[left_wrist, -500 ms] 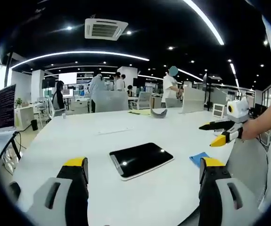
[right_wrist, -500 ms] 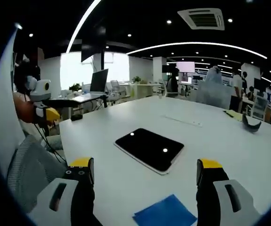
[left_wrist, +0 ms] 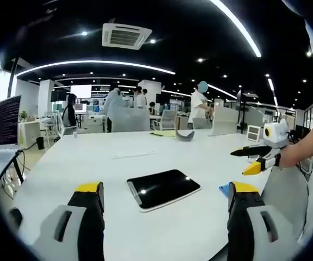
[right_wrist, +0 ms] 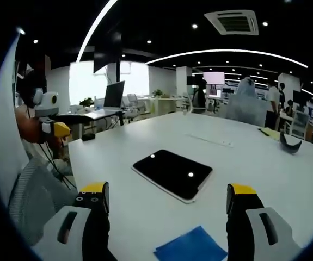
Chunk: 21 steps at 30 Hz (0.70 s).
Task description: Wipe the mirror surface with the cleaning cloth until all visible marks leave the cleaned area.
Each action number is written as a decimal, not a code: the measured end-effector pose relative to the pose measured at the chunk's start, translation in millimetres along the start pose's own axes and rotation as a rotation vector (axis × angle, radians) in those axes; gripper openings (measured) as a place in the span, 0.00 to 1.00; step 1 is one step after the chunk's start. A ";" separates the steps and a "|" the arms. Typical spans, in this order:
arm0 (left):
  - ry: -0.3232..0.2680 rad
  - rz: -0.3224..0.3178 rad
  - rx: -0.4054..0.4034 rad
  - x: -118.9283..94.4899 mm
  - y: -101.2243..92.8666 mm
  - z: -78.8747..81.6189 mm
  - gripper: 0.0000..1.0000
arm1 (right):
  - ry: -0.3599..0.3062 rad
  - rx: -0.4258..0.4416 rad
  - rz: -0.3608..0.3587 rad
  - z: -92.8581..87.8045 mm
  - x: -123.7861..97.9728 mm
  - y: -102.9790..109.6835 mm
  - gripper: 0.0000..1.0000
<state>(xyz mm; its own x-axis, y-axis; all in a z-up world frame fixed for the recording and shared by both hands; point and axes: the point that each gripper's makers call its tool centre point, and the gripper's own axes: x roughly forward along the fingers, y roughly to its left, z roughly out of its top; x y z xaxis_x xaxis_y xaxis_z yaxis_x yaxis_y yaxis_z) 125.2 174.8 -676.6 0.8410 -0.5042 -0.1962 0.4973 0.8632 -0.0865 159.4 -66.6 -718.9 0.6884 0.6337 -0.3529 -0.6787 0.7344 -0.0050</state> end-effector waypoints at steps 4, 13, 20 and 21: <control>-0.002 0.000 0.001 0.2 -0.1 0.6 0.92 | -0.004 0.006 -0.004 0.5 -0.2 -1.3 0.89; 0.002 0.001 -0.018 0.8 0.6 -0.4 0.99 | -0.005 0.008 -0.004 0.9 0.0 -0.9 0.90; 0.002 0.001 -0.007 1.3 0.9 0.6 0.99 | -0.003 0.009 -0.004 0.5 0.0 -0.8 0.90; 0.002 0.002 -0.007 1.4 1.0 0.6 0.99 | -0.005 0.011 -0.004 0.8 0.0 -0.7 0.89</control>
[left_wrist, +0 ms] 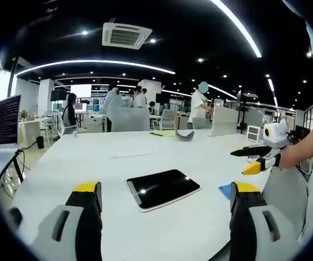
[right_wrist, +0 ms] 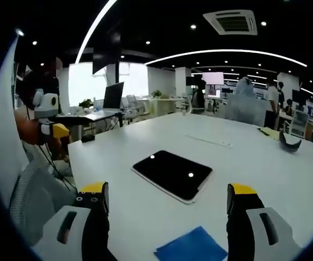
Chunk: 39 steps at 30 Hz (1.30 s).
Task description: Wipe the mirror surface with the cleaning cloth until all visible marks leave the cleaned area.
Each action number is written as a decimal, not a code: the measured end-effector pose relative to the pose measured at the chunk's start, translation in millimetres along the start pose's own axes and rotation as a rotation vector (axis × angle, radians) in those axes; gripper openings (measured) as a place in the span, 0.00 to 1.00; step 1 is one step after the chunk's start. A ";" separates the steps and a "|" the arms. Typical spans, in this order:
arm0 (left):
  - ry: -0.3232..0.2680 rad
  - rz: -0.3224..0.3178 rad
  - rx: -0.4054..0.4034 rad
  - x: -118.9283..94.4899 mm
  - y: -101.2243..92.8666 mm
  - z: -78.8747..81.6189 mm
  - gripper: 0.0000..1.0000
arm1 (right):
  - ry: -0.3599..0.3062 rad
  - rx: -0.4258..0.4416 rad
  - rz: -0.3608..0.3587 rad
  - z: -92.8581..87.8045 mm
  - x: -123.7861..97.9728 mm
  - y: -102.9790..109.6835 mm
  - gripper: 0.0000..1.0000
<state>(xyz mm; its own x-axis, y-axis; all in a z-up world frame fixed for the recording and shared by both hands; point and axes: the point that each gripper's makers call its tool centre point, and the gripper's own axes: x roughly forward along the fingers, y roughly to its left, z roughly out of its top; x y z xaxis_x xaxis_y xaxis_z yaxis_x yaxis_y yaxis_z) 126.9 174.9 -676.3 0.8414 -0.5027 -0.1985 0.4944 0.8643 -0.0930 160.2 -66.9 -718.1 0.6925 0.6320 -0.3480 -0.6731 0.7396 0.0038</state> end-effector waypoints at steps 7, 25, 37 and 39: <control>0.007 -0.001 0.003 0.8 -0.2 -0.5 0.99 | 0.001 -0.002 0.004 0.1 0.0 1.0 0.90; 0.004 -0.008 0.018 0.7 -2.1 0.0 0.99 | 0.027 -0.012 0.007 -9.2 0.1 0.1 0.90; 0.011 -0.022 0.011 2.9 -3.2 -1.8 0.99 | 0.107 -0.060 0.008 -31.4 -0.3 -7.1 0.85; 0.008 -0.026 0.012 3.9 -4.3 -0.9 0.99 | 0.138 -0.071 0.011 -41.8 -0.4 -9.5 0.82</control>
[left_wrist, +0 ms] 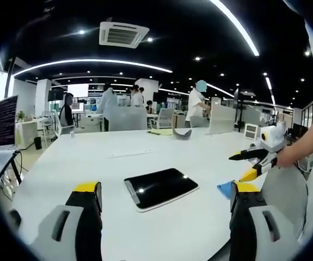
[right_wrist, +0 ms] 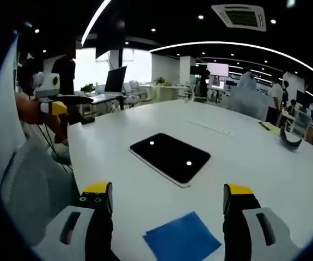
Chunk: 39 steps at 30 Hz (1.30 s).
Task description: Wipe the mirror surface with the cleaning cloth until all visible marks leave the cleaned area.
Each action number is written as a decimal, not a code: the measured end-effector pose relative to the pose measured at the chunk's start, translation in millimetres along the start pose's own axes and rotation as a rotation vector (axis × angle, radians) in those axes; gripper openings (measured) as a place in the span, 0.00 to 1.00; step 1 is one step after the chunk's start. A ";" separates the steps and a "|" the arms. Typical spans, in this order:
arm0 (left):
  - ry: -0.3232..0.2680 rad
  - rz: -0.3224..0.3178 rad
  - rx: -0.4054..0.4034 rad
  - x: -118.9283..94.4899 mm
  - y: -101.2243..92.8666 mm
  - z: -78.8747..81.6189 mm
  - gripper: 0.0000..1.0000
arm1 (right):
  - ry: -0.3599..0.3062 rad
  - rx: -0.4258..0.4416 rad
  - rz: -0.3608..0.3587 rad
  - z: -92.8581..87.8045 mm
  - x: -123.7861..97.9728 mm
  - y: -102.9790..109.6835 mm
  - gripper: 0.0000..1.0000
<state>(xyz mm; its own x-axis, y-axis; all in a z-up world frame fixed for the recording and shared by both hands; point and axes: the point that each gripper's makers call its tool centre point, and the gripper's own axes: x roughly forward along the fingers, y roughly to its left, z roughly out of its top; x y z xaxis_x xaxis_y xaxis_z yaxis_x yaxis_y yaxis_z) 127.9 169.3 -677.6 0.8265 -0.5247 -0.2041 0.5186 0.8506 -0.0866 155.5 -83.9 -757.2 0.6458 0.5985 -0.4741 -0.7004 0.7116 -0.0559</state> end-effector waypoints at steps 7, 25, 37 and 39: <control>0.002 -0.009 0.004 1.3 -1.7 0.5 0.99 | 0.082 -0.024 0.018 -24.3 2.7 -3.5 0.77; 0.016 -0.007 0.000 0.7 0.8 -4.2 0.96 | 0.261 -0.027 0.027 -73.0 3.5 -15.0 0.55; 0.018 -0.007 -0.006 2.7 -1.2 -5.1 0.97 | 0.311 0.002 0.027 -89.8 6.7 -17.4 0.50; 0.017 -0.007 -0.007 2.7 -1.2 -5.3 0.97 | 0.318 0.006 0.026 -91.7 6.8 -17.9 0.48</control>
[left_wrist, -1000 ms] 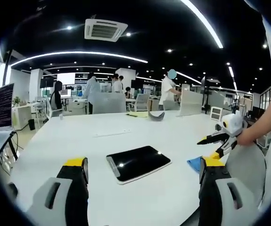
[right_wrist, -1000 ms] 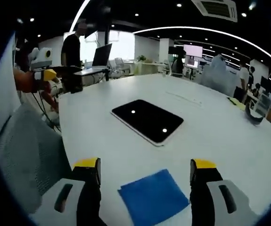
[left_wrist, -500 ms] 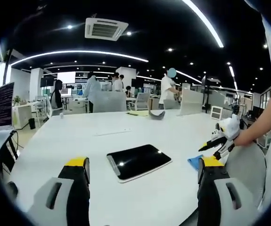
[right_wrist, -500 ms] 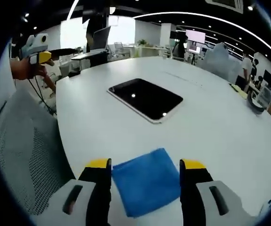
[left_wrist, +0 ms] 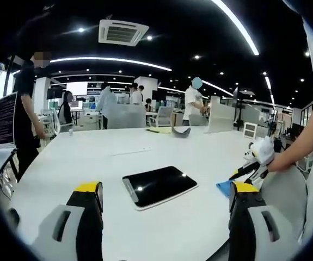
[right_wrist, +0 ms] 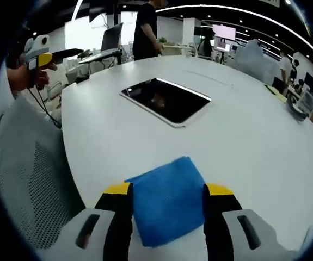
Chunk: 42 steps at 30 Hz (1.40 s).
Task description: Wipe the mirror surface with the cleaning cloth until all visible marks leave the cleaned area.
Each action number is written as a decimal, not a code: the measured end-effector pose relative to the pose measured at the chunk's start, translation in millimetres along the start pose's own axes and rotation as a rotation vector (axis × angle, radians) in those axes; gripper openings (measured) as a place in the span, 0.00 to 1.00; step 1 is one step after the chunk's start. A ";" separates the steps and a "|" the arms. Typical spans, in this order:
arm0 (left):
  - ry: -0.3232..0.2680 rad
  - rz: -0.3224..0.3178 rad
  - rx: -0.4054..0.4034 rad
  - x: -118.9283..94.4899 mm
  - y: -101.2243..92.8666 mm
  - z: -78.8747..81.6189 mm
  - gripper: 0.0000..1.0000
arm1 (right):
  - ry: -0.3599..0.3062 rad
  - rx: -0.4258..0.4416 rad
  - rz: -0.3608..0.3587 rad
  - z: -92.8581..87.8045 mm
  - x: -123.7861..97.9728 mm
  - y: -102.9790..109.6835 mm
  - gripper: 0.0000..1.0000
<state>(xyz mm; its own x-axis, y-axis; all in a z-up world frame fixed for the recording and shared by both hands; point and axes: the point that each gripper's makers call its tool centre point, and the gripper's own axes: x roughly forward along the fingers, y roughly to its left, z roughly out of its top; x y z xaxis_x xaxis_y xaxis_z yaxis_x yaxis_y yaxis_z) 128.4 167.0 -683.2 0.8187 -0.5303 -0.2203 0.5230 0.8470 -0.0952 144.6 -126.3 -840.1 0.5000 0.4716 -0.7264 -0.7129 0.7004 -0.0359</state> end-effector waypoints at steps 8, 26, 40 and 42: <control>0.003 0.002 -0.001 -0.9 0.1 -1.0 0.97 | 0.035 -0.005 0.002 -9.1 4.4 0.1 0.38; 0.000 0.002 0.001 -0.1 -1.0 0.8 0.96 | 0.050 0.005 -0.013 -12.4 6.7 -3.5 0.29; -0.001 0.005 0.001 -2.9 0.7 1.0 0.96 | 0.073 -0.017 -0.025 -12.1 5.7 -2.6 0.12; -0.001 0.005 0.002 -2.9 0.5 0.9 0.95 | 0.074 -0.013 -0.024 -12.0 5.9 -2.3 0.11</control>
<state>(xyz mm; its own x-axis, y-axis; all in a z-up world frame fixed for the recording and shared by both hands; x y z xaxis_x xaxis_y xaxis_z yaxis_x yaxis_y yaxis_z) 126.5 169.0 -681.8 0.8213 -0.5265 -0.2199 0.5197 0.8493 -0.0926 143.3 -131.6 -852.5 0.4798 0.4131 -0.7740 -0.7075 0.7039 -0.0629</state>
